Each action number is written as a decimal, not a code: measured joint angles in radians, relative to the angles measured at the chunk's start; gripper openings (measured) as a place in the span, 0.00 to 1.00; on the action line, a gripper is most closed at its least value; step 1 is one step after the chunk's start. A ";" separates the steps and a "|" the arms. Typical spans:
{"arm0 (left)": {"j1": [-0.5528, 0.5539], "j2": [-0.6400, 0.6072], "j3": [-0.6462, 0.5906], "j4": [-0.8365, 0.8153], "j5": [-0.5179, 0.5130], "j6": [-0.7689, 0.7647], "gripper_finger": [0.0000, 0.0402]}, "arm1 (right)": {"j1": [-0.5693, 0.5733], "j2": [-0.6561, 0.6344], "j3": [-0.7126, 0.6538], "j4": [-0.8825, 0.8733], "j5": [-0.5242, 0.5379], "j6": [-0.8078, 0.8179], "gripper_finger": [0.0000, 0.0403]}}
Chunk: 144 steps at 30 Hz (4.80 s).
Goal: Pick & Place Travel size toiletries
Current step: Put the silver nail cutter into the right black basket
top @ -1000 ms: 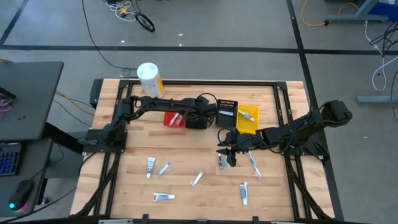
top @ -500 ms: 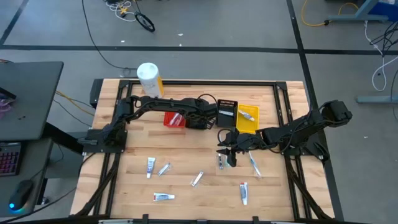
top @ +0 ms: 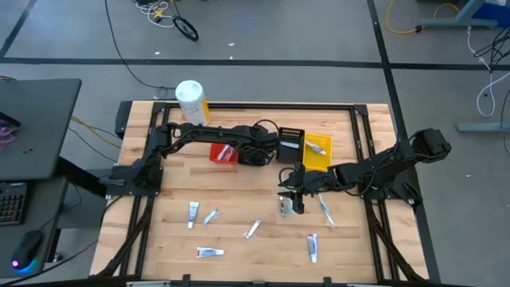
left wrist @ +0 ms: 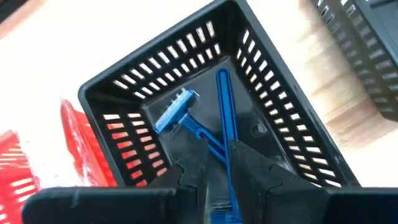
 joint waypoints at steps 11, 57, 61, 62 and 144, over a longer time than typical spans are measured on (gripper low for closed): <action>-0.154 -0.101 0.000 -0.106 -0.105 -0.014 0.18 | -0.011 0.000 0.000 0.029 0.122 -0.086 0.40; -0.647 -0.088 -0.075 -0.004 -0.016 -0.529 0.25 | -0.116 0.017 0.001 0.009 -0.345 -0.367 0.55; -0.648 -0.087 -0.077 -0.013 -0.034 -0.533 0.29 | -0.085 0.057 0.001 -0.036 -0.365 -0.357 0.54; -0.647 -0.087 -0.077 -0.016 -0.042 -0.533 0.30 | -0.071 0.071 0.001 -0.061 -0.366 -0.384 0.54; -0.626 -0.082 -0.077 0.144 -0.195 -0.385 0.32 | -0.447 -0.044 0.033 -0.134 0.108 -0.645 0.19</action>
